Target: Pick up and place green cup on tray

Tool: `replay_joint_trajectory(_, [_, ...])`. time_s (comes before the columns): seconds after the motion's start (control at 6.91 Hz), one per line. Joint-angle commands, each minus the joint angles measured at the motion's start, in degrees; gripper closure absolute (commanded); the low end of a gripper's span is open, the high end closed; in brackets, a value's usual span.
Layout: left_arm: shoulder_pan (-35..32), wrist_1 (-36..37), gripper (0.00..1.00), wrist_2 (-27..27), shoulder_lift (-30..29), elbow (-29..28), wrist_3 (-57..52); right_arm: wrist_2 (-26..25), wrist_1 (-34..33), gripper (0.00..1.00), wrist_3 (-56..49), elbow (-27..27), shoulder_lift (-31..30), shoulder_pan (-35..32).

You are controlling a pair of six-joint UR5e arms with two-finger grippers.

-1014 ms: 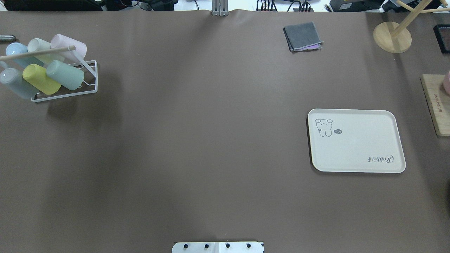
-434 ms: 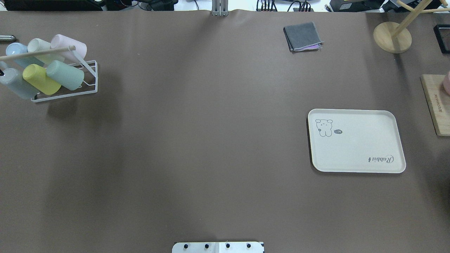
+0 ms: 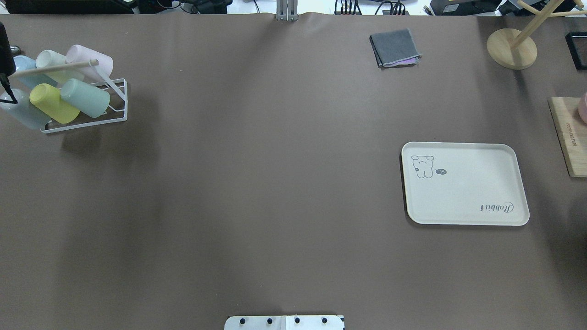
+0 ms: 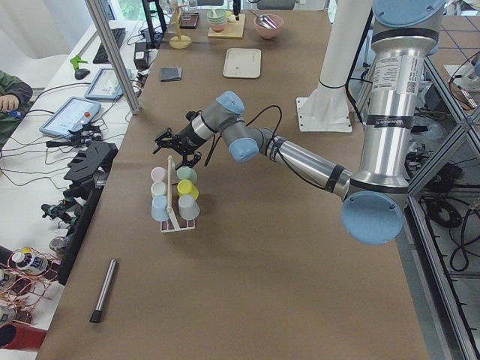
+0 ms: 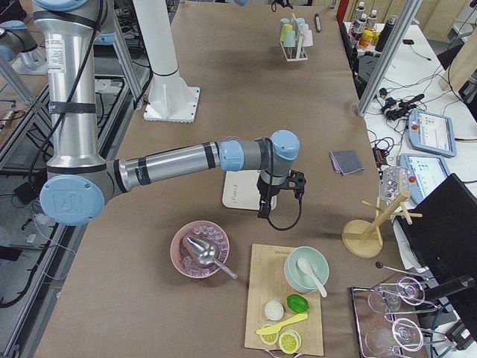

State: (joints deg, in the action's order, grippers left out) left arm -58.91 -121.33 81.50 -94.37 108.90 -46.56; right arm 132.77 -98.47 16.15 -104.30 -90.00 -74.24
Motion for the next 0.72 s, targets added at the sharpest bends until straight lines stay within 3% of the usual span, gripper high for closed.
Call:
replay_joint_trajectory(0.0, [7.80, 0.91, 0.01, -11.03, -0.29, 0.26, -5.25, -0.23, 3.20, 0.00, 0.99, 0.24, -0.18, 4.61])
replay_joint_trajectory(0.29, [10.03, 1.18, 0.01, -14.60, 0.23, -0.09, -10.47, -0.93, 3.38, 0.00, 0.90, 1.38, 0.35, 7.96])
replay_joint_trajectory(0.43, [12.39, 1.70, 0.01, -17.66, -0.11, -0.70, -13.27, -1.11, 7.38, 0.00, 0.99, 5.04, 1.65, 9.37])
replay_joint_trajectory(0.58, [14.16, 1.79, 0.01, -20.73, 0.06, -0.88, -15.99, -0.76, 17.25, 0.01, 2.99, 12.03, 1.93, 9.47])
